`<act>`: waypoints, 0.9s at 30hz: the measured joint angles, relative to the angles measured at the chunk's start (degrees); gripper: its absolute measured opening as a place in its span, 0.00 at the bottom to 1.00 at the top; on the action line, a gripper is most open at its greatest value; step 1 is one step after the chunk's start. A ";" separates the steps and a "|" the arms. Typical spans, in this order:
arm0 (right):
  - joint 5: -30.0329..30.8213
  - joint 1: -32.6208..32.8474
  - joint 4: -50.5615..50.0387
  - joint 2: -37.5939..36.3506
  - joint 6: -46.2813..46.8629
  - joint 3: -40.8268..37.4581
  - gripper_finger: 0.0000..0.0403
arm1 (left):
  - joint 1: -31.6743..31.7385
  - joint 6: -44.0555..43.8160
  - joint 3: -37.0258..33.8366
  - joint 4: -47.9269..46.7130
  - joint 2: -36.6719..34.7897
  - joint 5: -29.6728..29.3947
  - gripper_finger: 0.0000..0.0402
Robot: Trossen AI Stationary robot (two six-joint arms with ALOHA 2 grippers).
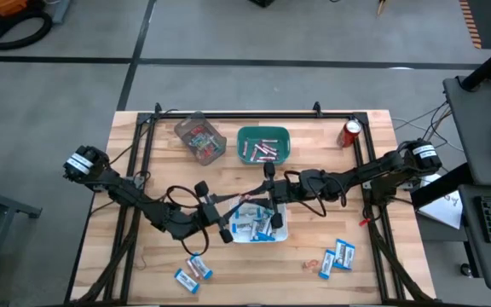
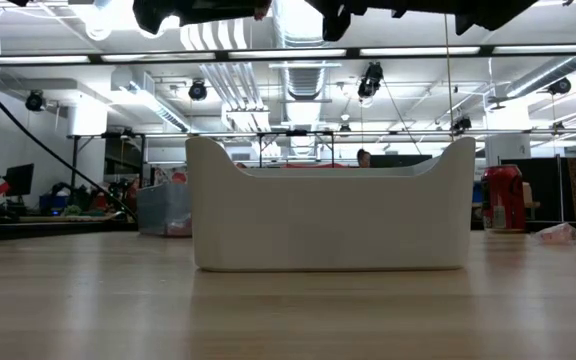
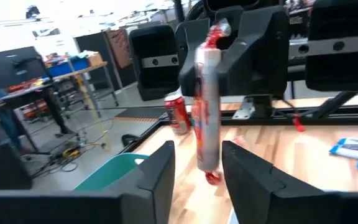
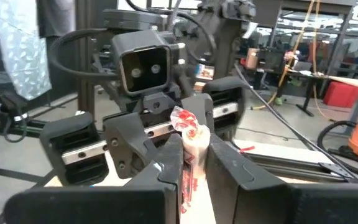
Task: Sort candy
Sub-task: Put the white candy into the green bin
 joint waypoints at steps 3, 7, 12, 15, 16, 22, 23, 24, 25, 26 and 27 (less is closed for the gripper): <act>1.72 -1.67 -1.61 -0.61 0.89 0.00 0.10 | 0.02 -0.02 0.00 -1.21 -0.06 -1.78 0.33; 13.96 -4.86 -9.44 -2.09 1.03 0.00 0.10 | 0.00 -0.07 0.00 -2.06 -0.09 -2.06 0.37; 31.52 -11.48 -24.04 -2.66 4.73 0.00 0.10 | 0.00 -0.22 0.00 -2.04 -0.09 -1.53 0.37; 32.44 -16.96 -31.26 -1.87 10.88 0.00 0.10 | 0.02 -0.24 0.00 -2.29 -0.13 -1.53 0.37; 32.12 -18.84 -33.43 -1.41 13.11 -0.02 0.10 | 0.02 -0.24 0.00 -2.45 -0.13 -1.53 0.37; 29.43 -24.68 -35.84 1.27 19.80 -0.04 0.17 | 0.12 -0.24 0.00 -2.77 -0.13 -1.52 0.37; 29.46 -24.96 -36.01 1.45 20.28 -0.04 0.19 | 0.16 -0.24 0.00 -2.93 -0.13 -1.52 0.37; 29.47 -25.13 -35.95 1.66 20.40 -0.04 0.21 | 0.18 -0.24 0.00 -2.96 -0.13 -1.51 0.37; 29.49 -25.19 -35.85 1.73 20.42 -0.04 0.23 | 0.20 -0.24 0.00 -2.98 -0.13 -1.52 0.37; 29.51 -25.19 -35.92 1.73 20.40 -0.04 0.25 | 0.22 -0.24 0.00 -2.98 -0.13 -1.52 0.37; 29.51 -25.19 -35.82 1.73 20.40 -0.04 0.27 | 0.29 -0.24 0.00 -2.98 -0.13 -1.51 0.37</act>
